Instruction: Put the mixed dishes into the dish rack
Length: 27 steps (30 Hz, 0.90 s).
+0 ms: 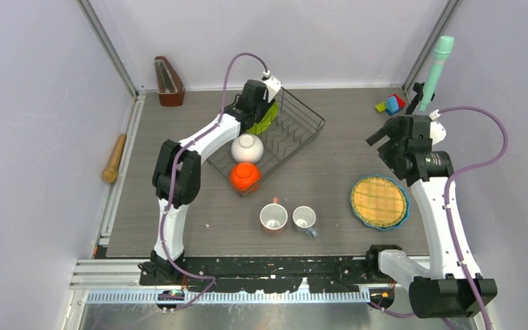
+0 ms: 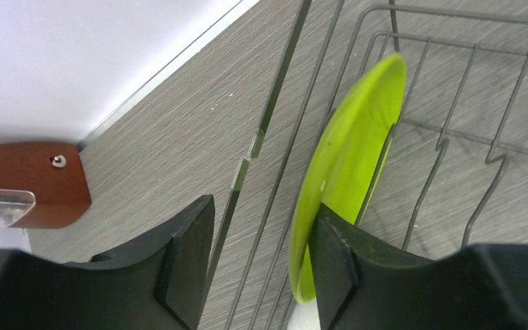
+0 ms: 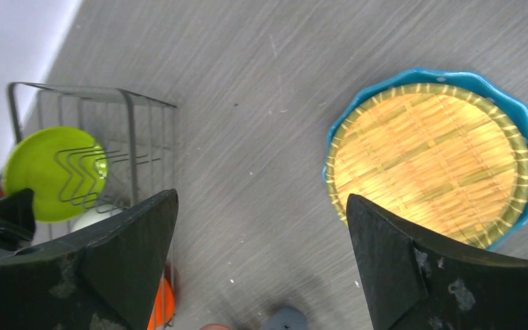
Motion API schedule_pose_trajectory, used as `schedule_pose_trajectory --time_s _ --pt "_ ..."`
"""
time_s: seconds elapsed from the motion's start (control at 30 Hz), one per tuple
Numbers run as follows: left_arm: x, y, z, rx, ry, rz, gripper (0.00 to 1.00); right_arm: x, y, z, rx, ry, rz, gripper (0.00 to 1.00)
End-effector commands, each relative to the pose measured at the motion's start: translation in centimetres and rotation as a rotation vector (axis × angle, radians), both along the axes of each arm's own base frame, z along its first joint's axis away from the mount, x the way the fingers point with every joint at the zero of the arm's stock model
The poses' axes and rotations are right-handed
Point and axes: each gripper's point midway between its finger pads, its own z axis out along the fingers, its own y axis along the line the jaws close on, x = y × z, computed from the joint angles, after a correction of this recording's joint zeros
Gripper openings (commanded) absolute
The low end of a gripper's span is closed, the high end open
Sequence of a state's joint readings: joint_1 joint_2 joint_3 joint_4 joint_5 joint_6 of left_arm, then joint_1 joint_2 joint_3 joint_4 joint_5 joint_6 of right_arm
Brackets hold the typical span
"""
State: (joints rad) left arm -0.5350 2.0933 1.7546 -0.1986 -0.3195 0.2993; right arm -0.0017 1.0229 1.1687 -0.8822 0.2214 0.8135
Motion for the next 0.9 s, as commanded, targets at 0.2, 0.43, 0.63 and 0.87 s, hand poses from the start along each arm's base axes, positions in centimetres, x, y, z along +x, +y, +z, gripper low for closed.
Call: schedule_pose_trajectory --time_s 0.2,0.43,0.63,0.87 --pt "0.7 0.5 2.9 -0.08 -0.029 0.065 0.67 -2.8 -1.3 -5.0 -0.063 0.236 -0.042 1.0" --pt "-0.9 -0.4 7.0 -0.202 -0.059 0.023 0.74 -2.6 -1.3 -10.2 -0.059 0.4 -0.044 0.96" --pt "-4.3 -1.3 11.0 -0.287 -0.084 -0.059 0.81 -1.6 -1.4 -12.9 -0.063 0.522 -0.05 0.96" --pt "-9.9 -2.3 12.9 -0.55 0.029 -0.044 0.84 0.2 -1.8 -15.8 -0.081 0.561 -0.074 1.0"
